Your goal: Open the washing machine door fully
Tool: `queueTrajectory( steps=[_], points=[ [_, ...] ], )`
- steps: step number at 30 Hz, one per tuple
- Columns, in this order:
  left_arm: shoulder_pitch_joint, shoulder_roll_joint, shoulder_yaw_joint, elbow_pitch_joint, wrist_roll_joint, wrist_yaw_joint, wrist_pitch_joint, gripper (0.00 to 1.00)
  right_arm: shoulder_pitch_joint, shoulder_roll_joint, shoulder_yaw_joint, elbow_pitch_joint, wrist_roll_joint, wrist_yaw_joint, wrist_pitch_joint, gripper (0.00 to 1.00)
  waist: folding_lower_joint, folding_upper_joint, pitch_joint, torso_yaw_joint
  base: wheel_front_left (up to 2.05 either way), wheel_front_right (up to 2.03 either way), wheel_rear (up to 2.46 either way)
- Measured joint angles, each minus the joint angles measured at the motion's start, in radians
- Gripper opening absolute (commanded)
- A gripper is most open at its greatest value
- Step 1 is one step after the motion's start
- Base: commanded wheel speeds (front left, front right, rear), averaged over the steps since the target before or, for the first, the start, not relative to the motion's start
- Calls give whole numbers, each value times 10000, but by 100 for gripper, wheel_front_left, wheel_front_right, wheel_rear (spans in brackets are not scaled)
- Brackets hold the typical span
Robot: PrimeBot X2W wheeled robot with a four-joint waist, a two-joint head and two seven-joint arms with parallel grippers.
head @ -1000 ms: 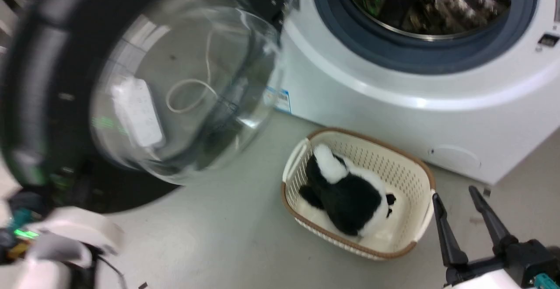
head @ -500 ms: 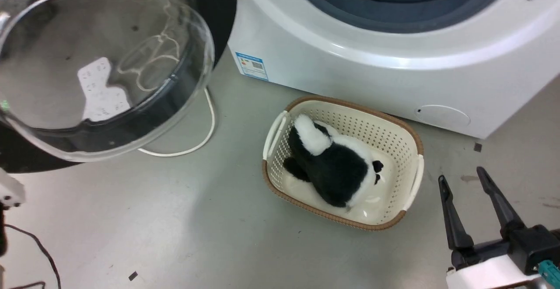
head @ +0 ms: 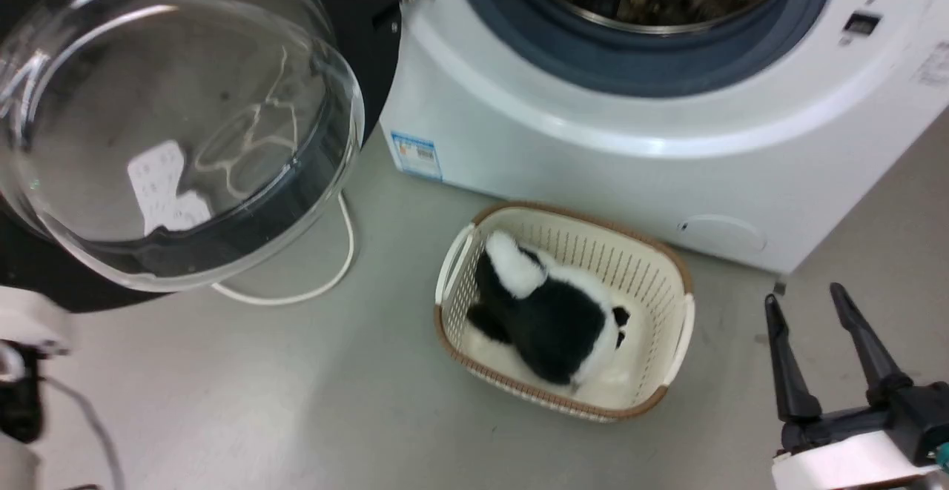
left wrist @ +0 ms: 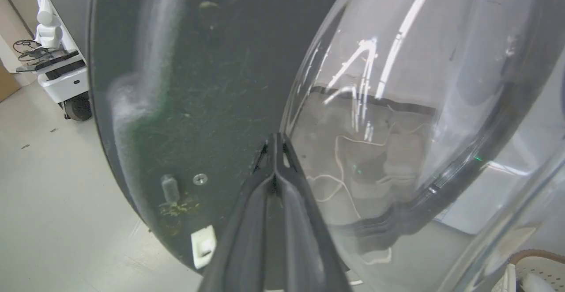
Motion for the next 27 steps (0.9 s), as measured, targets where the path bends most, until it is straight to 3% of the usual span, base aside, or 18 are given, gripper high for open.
queueTrajectory(
  steps=[2,9,14,15,16,27],
  points=[
    [264,-274,-111,-604,150,6,-46,0,2,0,-105,13,117,0,0,100,-1,0,-274,-42,0,0,0],
    [2516,-2017,-723,-3772,639,322,-75,0,73,4,-232,13,391,0,-2,100,-2,0,-1379,-516,0,0,0],
    [4301,-3089,-2011,-5279,1022,500,-54,0,487,6,-221,79,579,0,-2,100,-1,0,-2042,-1369,0,0,0],
    [4301,-3089,-2011,-5279,1022,500,-54,32,487,6,-221,79,579,0,-2,100,-1,0,-2042,-1369,0,0,0],
    [4435,-3185,-2150,-5394,1085,541,-54,99,535,6,-215,94,610,0,0,100,-1,0,-2107,-1462,0,0,0],
    [5425,-3733,-3172,-5639,1705,677,-69,100,1050,4,-19,245,920,0,-2,100,0,0,-2535,-2089,0,0,0]
  ],
)
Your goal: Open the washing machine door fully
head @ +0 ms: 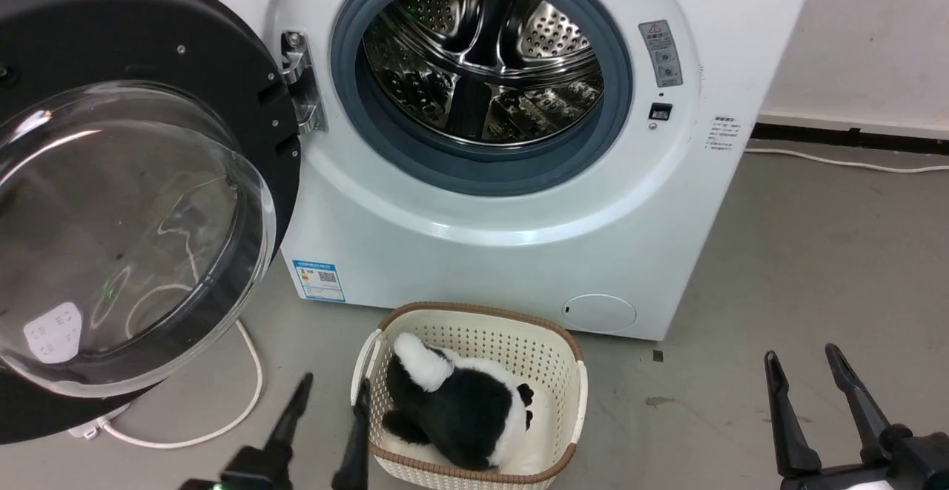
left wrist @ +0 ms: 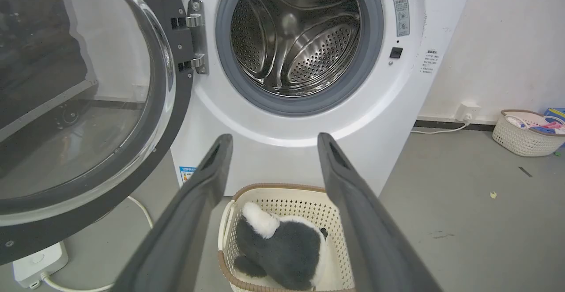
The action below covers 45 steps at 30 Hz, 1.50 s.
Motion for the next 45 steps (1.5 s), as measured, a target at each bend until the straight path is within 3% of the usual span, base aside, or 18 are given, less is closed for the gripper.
queueTrajectory(
  steps=[21,22,45],
  points=[
    [85,-167,330,144,600,-48,-4,100,201,0,186,52,107,0,0,100,1,0,-79,-273,0,0,0],
    [82,-165,360,142,604,-54,2,0,198,0,188,52,100,0,4,0,1,0,-71,-281,0,0,0],
    [36,-270,683,61,863,-130,447,0,163,0,314,56,19,0,453,0,1,0,-17,-419,0,0,0]
  ],
)
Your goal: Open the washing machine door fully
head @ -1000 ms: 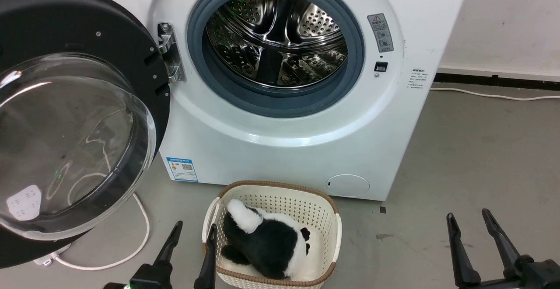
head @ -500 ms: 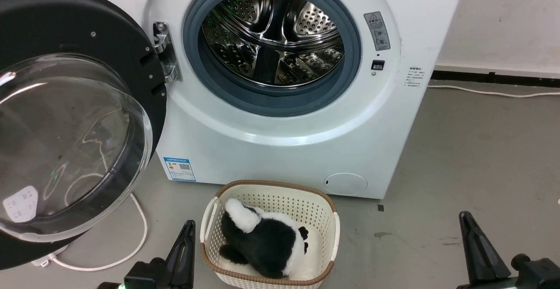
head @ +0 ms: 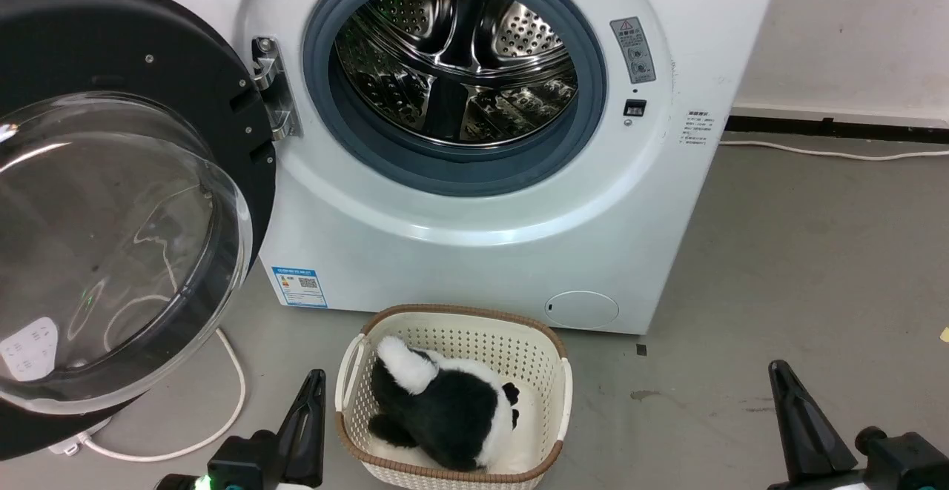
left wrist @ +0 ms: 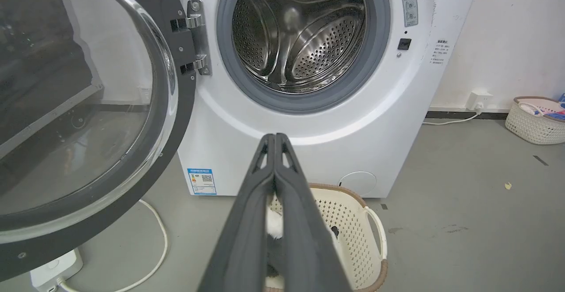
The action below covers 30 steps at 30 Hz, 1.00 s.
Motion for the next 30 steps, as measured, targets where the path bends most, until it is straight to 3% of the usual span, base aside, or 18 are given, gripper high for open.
queueTrajectory(
  steps=[30],
  points=[
    [-213,-247,433,-184,470,-96,631,0,-400,0,215,21,-207,0,665,0,0,0,73,-184,0,0,0]
  ],
)
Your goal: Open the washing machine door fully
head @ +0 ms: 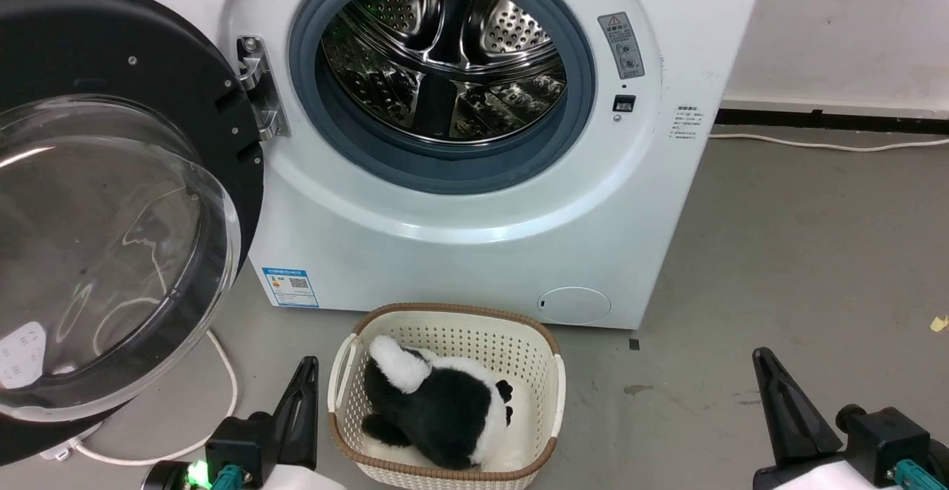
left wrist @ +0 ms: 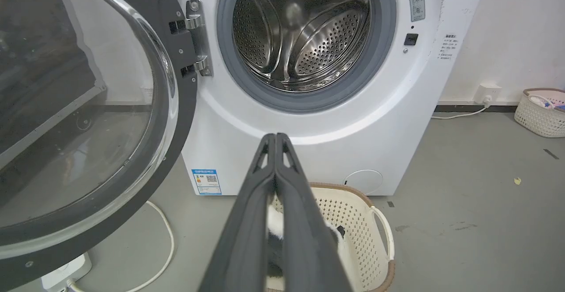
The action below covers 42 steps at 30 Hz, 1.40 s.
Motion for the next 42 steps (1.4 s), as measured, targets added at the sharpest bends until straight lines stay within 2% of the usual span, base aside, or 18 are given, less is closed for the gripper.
queueTrajectory(
  steps=[42],
  points=[
    [-246,-314,637,-270,663,-171,907,0,-435,0,299,31,-303,0,899,0,-2,0,99,-252,0,0,0]
  ],
)
